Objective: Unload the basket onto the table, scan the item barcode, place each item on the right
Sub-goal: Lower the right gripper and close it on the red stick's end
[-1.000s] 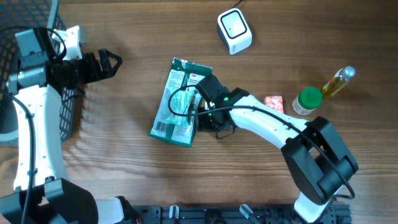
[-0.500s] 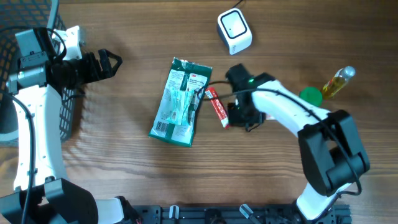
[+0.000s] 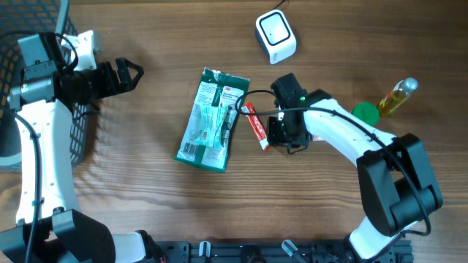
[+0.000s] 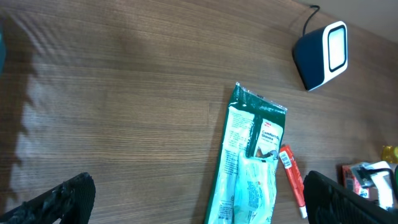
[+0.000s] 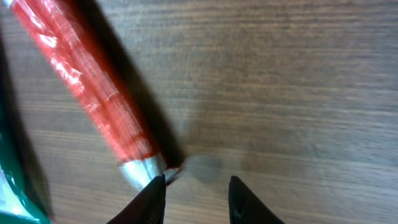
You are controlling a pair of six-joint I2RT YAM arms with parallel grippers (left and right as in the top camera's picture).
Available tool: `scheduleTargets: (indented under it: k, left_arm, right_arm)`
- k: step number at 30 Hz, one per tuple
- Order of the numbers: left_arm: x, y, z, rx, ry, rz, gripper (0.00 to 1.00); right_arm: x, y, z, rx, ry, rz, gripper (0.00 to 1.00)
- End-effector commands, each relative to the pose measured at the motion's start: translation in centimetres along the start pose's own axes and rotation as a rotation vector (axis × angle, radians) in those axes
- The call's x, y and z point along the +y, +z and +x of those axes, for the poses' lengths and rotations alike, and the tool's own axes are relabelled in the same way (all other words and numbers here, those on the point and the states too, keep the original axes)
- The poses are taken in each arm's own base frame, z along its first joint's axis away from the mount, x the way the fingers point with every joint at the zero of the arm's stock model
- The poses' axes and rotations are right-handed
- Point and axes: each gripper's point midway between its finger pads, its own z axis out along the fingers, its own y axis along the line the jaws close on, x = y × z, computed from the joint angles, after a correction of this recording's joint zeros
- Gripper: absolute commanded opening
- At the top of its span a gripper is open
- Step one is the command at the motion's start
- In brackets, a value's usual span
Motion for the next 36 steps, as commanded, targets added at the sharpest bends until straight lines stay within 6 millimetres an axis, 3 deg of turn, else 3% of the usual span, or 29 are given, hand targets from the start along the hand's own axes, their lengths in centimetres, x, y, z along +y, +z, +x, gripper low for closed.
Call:
scheduleTargets:
  k: [1, 4, 7, 10, 11, 12, 14, 22, 30, 36]
  left_arm:
    - [-0.2, 0.1, -0.2, -0.002, 0.017, 0.009, 1.00]
    - [-0.2, 0.1, -0.2, -0.002, 0.017, 0.009, 1.00]
    - [-0.2, 0.1, -0.2, -0.002, 0.018, 0.009, 1.00]
    - [-0.2, 0.1, -0.2, -0.002, 0.018, 0.009, 1.00]
    - [-0.2, 0.1, -0.2, -0.002, 0.017, 0.009, 1.00]
    - [-0.2, 0.1, -0.2, -0.002, 0.017, 0.009, 1.00]
    - [-0.2, 0.1, -0.2, -0.002, 0.017, 0.009, 1.00]
    - [-0.2, 0.1, -0.2, -0.002, 0.017, 0.009, 1.00]
    - [-0.2, 0.1, -0.2, -0.002, 0.017, 0.009, 1.00]
    - [-0.2, 0.1, -0.2, -0.002, 0.017, 0.009, 1.00]
  right_arm:
    - [0.5, 1.1, 0.9, -0.008, 0.097, -0.059, 0.33]
    - [-0.1, 2.2, 1.2, -0.028, 0.114, -0.058, 0.33]
    - [0.2, 2.0, 1.1, -0.025, 0.116, -0.067, 0.20]
    - [1.9, -0.1, 0.3, -0.016, 0.103, -0.107, 0.21]
    - [2.9, -1.7, -0.6, -0.040, 0.072, -0.124, 0.18]
    - [3.4, -2.4, -0.9, -0.053, 0.048, -0.143, 0.07]
    - [4.3, -2.9, -0.8, -0.047, 0.031, -0.188, 0.04]
    - [4.6, -1.1, 0.9, -0.008, 0.010, -0.201, 0.04]
    - [1.3, 2.1, 1.2, -0.067, 0.077, -0.100, 0.04]
    - [0.6, 1.9, 1.4, -0.050, 0.093, -0.091, 0.04]
